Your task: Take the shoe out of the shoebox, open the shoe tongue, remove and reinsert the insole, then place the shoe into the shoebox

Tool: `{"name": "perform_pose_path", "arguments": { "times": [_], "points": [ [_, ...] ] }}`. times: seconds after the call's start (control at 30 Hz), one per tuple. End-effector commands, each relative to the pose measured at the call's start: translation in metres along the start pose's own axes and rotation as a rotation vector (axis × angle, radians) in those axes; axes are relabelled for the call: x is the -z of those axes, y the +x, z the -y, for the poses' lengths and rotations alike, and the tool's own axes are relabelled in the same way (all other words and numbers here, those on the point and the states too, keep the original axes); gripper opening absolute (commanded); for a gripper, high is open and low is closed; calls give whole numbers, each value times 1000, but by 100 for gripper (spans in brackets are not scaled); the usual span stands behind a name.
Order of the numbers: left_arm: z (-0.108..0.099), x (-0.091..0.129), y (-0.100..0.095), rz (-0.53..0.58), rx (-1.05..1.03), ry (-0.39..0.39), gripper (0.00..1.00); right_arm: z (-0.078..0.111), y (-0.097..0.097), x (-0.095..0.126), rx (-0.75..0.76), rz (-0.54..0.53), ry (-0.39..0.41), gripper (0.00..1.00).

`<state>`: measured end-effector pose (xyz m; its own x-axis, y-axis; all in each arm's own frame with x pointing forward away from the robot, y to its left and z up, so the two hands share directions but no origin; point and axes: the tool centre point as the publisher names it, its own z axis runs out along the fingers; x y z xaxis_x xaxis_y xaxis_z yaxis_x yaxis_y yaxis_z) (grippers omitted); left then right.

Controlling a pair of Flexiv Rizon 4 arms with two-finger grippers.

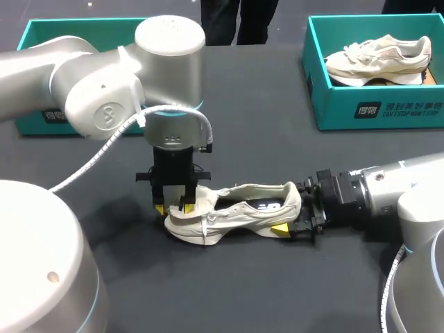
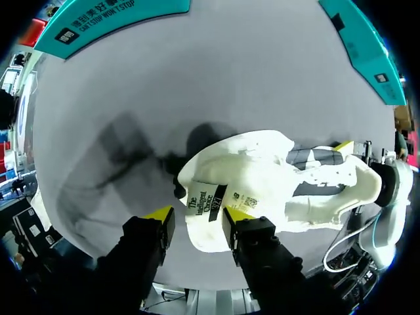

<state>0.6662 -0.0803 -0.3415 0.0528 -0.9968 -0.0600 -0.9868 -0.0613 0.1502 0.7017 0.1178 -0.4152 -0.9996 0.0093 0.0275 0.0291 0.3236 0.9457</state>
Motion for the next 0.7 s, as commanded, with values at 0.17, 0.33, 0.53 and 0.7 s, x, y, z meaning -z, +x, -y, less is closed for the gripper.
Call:
{"name": "perform_pose_path", "arguments": {
  "times": [0.17, 0.33, 0.53, 0.7],
  "points": [
    [-12, 60, -13, -109, -87, 89, 47, 0, 1, -1, -1, 0, 5, 0],
    [-8, 84, 0, -131, -186, 108, 47, 0, 1, -1, -1, 0, 5, 0],
    [-3, 115, 19, -186, -355, 114, 47, 0, 1, -1, -1, 0, 5, 0],
    [-5, 134, 37, -228, -578, 103, 44, 0, 1, -1, -1, 0, 5, 0]
  ]
}}
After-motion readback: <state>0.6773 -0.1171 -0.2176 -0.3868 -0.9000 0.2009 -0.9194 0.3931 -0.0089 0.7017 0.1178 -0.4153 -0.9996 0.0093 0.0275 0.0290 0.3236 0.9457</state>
